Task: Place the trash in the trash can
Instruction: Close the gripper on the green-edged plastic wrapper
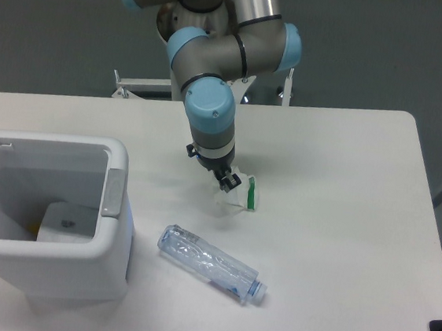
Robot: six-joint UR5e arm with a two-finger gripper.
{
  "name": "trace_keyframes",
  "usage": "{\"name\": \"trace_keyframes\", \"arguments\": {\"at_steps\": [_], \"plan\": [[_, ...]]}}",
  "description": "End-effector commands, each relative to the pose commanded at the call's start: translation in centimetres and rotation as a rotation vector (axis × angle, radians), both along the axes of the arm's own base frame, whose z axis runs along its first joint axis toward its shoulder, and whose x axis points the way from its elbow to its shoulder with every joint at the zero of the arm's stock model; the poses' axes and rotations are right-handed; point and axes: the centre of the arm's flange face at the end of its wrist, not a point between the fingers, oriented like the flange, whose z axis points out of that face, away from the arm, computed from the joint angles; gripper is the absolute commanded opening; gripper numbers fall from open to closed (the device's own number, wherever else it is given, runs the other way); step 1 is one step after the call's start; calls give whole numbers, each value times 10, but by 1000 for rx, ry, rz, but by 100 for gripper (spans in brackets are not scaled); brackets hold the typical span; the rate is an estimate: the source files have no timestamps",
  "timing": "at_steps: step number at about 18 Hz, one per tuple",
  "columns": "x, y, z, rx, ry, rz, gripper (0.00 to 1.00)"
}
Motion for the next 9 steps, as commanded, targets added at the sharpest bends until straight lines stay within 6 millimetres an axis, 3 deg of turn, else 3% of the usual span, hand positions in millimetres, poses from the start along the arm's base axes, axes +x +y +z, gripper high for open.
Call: {"name": "trace_keyframes", "arguments": {"at_steps": [6,9], "plan": [[-3,-2,7,8,8,8,0],[-15,-2,41,55,37,31,0]]}}
